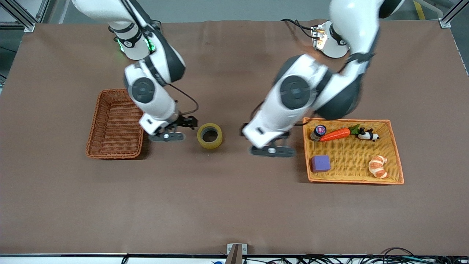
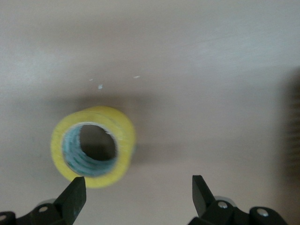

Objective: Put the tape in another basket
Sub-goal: 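Grasp the tape roll with the right gripper while the left gripper withdraws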

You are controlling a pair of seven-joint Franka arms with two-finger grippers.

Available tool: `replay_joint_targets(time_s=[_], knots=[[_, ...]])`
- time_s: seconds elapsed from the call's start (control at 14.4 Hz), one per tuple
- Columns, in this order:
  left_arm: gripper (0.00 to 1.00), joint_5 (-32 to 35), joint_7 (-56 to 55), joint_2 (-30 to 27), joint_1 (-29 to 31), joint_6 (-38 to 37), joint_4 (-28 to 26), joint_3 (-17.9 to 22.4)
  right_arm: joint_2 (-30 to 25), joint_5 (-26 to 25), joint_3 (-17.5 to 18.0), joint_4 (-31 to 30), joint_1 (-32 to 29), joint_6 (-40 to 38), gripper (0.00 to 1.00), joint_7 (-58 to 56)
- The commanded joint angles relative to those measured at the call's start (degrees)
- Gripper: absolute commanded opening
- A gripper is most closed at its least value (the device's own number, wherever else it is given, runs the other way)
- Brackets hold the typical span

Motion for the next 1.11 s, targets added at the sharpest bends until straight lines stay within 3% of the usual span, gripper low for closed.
replay_joint_targets(time_s=[0.0,0.42,0.62,0.9,1.04], knots=[[1.00,-0.91,1.64,-7.11,5.44,-1.96,-6.39,-0.03,3.37,-1.02,-1.01,-0.01,4.33,3.08,1.00,4.20],[1.00,-0.74,15.86,-18.53,15.56,-2.58,-15.61,0.33,7.69,-1.47,-1.19,-2.11,4.97,11.69,1.00,5.09],[1.00,-0.65,17.20,-23.98,15.84,-1.97,-21.42,3.74,7.86,-1.64,-1.19,-5.10,5.23,16.09,0.96,5.09],[1.00,-0.74,23.60,-26.89,15.92,-2.23,-23.79,7.61,8.13,-1.82,-1.19,-5.11,6.37,16.19,0.24,5.26],[1.00,-0.48,25.81,-28.47,16.36,-2.23,-25.90,8.59,8.30,-1.99,-1.63,-5.02,7.51,16.19,0.05,8.06]])
